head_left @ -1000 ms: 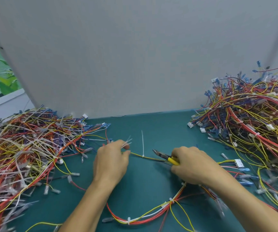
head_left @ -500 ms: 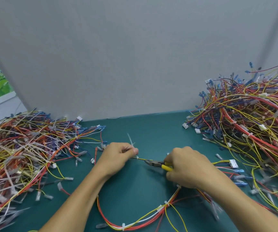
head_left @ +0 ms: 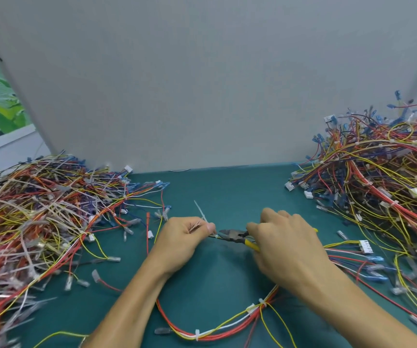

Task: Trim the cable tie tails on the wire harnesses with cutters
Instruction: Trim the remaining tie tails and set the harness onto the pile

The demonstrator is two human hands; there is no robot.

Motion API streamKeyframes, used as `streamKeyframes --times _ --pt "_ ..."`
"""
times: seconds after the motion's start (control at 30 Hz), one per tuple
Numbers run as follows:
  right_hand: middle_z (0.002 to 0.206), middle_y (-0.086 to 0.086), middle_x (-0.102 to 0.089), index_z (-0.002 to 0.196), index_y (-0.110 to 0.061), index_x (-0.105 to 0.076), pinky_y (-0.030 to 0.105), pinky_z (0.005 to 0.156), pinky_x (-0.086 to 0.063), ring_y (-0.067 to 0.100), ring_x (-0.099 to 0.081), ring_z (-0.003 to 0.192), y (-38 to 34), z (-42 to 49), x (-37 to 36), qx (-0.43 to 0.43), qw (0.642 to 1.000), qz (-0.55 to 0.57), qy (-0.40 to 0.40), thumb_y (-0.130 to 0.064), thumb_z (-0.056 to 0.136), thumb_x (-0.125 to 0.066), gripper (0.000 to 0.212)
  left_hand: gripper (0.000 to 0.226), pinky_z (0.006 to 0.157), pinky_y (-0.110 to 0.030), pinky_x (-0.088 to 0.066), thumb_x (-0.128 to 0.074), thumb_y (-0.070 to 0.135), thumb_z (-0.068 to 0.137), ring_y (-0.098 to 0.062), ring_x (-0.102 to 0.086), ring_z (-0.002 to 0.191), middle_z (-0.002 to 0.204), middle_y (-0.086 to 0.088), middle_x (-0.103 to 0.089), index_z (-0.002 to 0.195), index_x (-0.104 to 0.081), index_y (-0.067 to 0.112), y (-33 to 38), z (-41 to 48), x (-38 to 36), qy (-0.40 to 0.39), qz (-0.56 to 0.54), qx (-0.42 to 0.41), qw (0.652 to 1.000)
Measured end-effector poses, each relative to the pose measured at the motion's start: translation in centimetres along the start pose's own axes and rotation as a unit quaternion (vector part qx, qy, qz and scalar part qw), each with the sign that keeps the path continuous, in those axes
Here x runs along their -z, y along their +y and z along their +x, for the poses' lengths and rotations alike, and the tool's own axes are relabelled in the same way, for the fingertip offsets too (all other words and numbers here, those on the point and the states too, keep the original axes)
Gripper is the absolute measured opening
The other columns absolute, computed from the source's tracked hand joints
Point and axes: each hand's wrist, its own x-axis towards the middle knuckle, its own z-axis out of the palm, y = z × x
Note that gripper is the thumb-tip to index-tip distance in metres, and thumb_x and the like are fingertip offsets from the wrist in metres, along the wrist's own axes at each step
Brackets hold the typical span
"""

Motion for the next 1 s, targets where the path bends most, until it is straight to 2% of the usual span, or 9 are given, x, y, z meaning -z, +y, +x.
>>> streamKeyframes --times 0.17,0.23,0.3,0.37,0.43,0.5,0.57,0.67,1.0 --pt "0.104 0.003 -0.049 0.106 -0.023 -0.058 0.037 0.07 -0.027 0.029 -0.052 0.099 -0.1 0.0 -0.4 0.006 1.0 -0.014 0.003 -0.027 0.091 -0.049 0.018 0.035 0.065 -0.032 -0.037 -0.062 0.049 0.073 -0.013 -0.046 0.063 0.064 0.0 -0.055 0.073 -0.07 0.014 0.1 0.2 -0.2 -0.001 0.003 0.008 1.0" --pt "0.104 0.003 -0.05 0.106 -0.023 -0.058 0.037 0.07 -0.027 0.03 -0.053 0.099 0.0 0.1 -0.5 0.011 1.0 -0.018 0.003 -0.027 0.091 -0.049 0.017 0.025 0.064 -0.031 -0.037 -0.065 0.043 0.078 -0.012 -0.045 0.061 0.062 0.003 -0.055 0.069 -0.069 0.02 0.2 0.3 -0.2 -0.004 0.011 0.006 1.0" --pt "0.104 0.003 -0.05 0.105 -0.023 -0.058 0.037 0.07 -0.027 0.03 -0.053 0.099 0.1 0.1 -0.5 0.015 1.0 -0.018 -0.001 -0.026 0.09 -0.05 0.017 0.026 0.061 -0.029 -0.036 -0.067 0.034 0.086 -0.01 -0.042 0.058 0.059 0.005 -0.051 0.066 -0.067 0.017 0.2 0.5 -0.3 -0.005 0.03 0.002 1.0" --pt "0.104 0.003 -0.05 0.104 -0.022 -0.059 0.036 0.07 -0.027 0.03 -0.053 0.099 0.2 0.1 -0.4 0.017 1.0 -0.016 -0.008 -0.026 0.089 -0.051 0.017 0.033 0.054 -0.025 -0.031 -0.065 0.032 0.088 -0.008 -0.035 0.053 0.055 0.007 -0.043 0.065 -0.061 0.008 0.2 0.8 -0.4 -0.005 0.093 -0.006 0.996" --pt "0.104 0.003 -0.05 0.104 -0.022 -0.059 0.035 0.069 -0.027 0.03 -0.053 0.099 0.2 0.0 -0.4 0.018 1.0 -0.014 -0.016 -0.026 0.089 -0.051 0.017 0.038 0.047 -0.02 -0.026 -0.063 0.034 0.088 -0.006 -0.031 0.047 0.048 0.01 -0.038 0.059 -0.056 0.01 0.5 1.2 -0.7 -0.004 0.163 -0.011 0.987" --pt "0.104 0.003 -0.05 0.103 -0.021 -0.058 0.035 0.069 -0.028 0.03 -0.054 0.099 0.1 0.0 -0.6 0.019 0.999 -0.01 -0.024 -0.026 0.089 -0.051 0.017 0.041 0.045 -0.02 -0.026 -0.061 0.037 0.089 -0.007 -0.036 0.048 0.046 0.009 -0.042 0.056 -0.052 0.013 0.8 1.5 -0.8 -0.001 0.214 -0.005 0.977" --pt "0.105 0.003 -0.05 0.104 -0.021 -0.058 0.034 0.069 -0.027 0.03 -0.054 0.099 -0.1 0.1 -0.8 0.014 0.999 -0.002 -0.032 -0.026 0.089 -0.05 0.018 0.041 0.053 -0.028 -0.033 -0.06 0.039 0.09 -0.013 -0.042 0.056 0.051 0.007 -0.045 0.06 -0.052 0.012 1.0 1.7 -1.0 -0.002 0.251 0.001 0.968" --pt "0.104 0.002 -0.049 0.106 -0.021 -0.059 0.033 0.068 -0.027 0.029 -0.054 0.101 -0.2 0.2 -1.0 -0.001 0.999 0.009 -0.037 -0.025 0.089 -0.05 0.02 0.044 0.058 -0.032 -0.035 -0.059 0.039 0.09 -0.022 -0.044 0.063 0.052 0.005 -0.046 0.054 -0.046 0.017 1.1 1.7 -1.2 -0.001 0.279 0.0 0.96" --pt "0.096 0.001 -0.044 0.102 -0.023 -0.06 0.032 0.062 -0.033 0.031 -0.059 0.096 -0.1 0.5 -1.2 -0.024 0.997 0.055 -0.054 -0.027 0.086 -0.052 0.019 0.044 0.06 -0.033 -0.039 -0.06 0.039 0.089 -0.022 -0.043 0.064 0.053 0.004 -0.045 0.054 -0.045 0.017 1.5 1.5 -1.1 -0.011 0.261 0.008 0.965"
